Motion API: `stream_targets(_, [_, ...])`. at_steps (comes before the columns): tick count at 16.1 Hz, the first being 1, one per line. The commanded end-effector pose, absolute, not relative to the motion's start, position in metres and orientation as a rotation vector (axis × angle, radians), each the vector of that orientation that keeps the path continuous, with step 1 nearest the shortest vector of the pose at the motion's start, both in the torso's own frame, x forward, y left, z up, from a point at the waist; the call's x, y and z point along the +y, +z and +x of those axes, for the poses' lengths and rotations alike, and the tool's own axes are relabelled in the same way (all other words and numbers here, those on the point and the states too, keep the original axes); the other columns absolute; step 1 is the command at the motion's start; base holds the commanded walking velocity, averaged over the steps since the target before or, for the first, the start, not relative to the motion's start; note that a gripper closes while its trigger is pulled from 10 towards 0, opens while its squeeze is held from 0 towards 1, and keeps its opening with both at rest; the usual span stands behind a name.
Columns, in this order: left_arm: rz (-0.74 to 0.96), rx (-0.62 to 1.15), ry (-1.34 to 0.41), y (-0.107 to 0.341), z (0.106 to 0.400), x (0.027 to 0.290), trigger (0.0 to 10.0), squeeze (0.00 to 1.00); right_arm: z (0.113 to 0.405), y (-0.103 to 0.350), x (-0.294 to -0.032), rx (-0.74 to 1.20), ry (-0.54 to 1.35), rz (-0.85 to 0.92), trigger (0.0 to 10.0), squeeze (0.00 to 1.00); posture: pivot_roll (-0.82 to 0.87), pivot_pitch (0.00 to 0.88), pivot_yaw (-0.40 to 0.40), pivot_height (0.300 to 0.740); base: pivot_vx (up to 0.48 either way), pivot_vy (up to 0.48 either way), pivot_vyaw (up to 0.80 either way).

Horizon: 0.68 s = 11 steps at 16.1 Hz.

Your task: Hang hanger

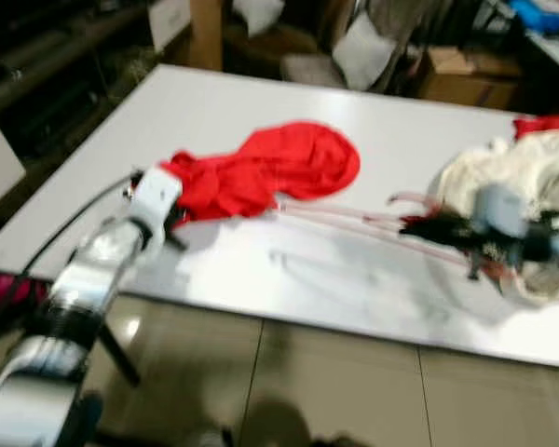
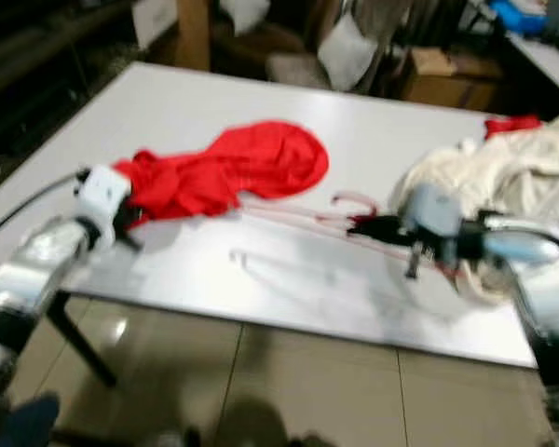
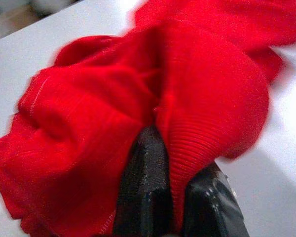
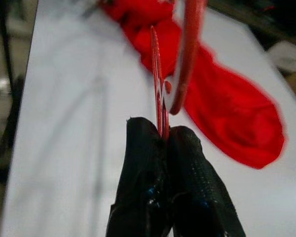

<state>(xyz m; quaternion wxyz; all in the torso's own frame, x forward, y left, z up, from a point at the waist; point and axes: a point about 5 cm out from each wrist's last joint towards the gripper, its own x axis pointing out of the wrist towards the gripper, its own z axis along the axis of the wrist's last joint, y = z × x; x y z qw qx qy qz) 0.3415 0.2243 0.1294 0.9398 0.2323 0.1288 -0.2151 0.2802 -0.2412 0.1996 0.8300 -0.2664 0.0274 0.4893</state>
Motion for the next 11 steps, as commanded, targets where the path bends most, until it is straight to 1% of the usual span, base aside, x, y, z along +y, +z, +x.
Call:
stream_targets(1, [0.519,0.286,-0.524,0.129,0.335,0.217,0.0,0.0,0.276,0.215,-0.241,0.008,0.995,-0.545,10.0,0.0,-0.02,0.0,-0.005,0.74,0.0,0.0,0.0])
stream_targets(2, [0.499,0.35,-0.651,0.121,0.318,0.213,5.8,0.0,0.273,0.214,-0.241,0.011,0.909,-0.492,10.0,0.0,-0.03,0.0,0.005,0.74,0.0,0.0,0.0])
stream_targets(3, [0.497,0.375,-0.709,0.118,0.311,0.211,10.0,0.0,0.274,0.211,-0.243,0.02,0.845,-0.46,10.0,0.0,-0.04,0.0,0.012,0.74,0.0,0.0,0.0])
stream_targets(4, [0.491,0.409,-0.799,0.115,0.296,0.209,10.0,1.0,0.277,0.202,-0.247,0.05,0.693,-0.423,10.0,0.0,-0.05,0.0,0.027,0.74,0.0,0.0,0.0])
stream_targets(5, [0.436,0.392,-0.828,0.12,0.291,0.206,10.0,1.0,0.276,0.195,-0.248,0.073,0.609,-0.378,10.0,0.0,-0.06,0.0,0.038,0.74,0.0,0.0,0.0])
stream_targets(7, [0.328,0.293,-0.848,0.148,0.287,0.199,10.0,1.0,0.269,0.19,-0.244,0.079,0.496,-0.268,10.0,0.0,-0.08,0.0,0.044,0.74,0.0,0.0,0.0])
stream_targets(8, [0.316,0.25,-0.866,0.164,0.285,0.196,10.0,1.0,0.265,0.187,-0.24,0.08,0.455,-0.236,10.0,0.0,-0.09,0.0,0.046,0.74,0.0,0.0,0.0])
stream_targets(9, [0.342,0.229,-0.924,0.179,0.281,0.193,10.0,1.0,0.262,0.185,-0.233,0.081,0.412,-0.181,10.0,0.0,-0.1,0.0,0.048,0.74,0.0,0.0,0.0])
stream_targets(10, [0.345,0.227,-0.951,0.183,0.279,0.192,10.0,1.0,0.261,0.185,-0.231,0.076,0.403,-0.171,10.0,0.0,-0.1,0.0,0.049,0.74,0.0,0.0,0.0])
stream_targets(11, [0.343,0.225,-1.029,0.196,0.273,0.191,10.0,1.0,0.258,0.186,-0.225,0.05,0.376,-0.148,10.0,0.0,-0.1,0.0,0.058,0.74,0.0,0.0,0.0])
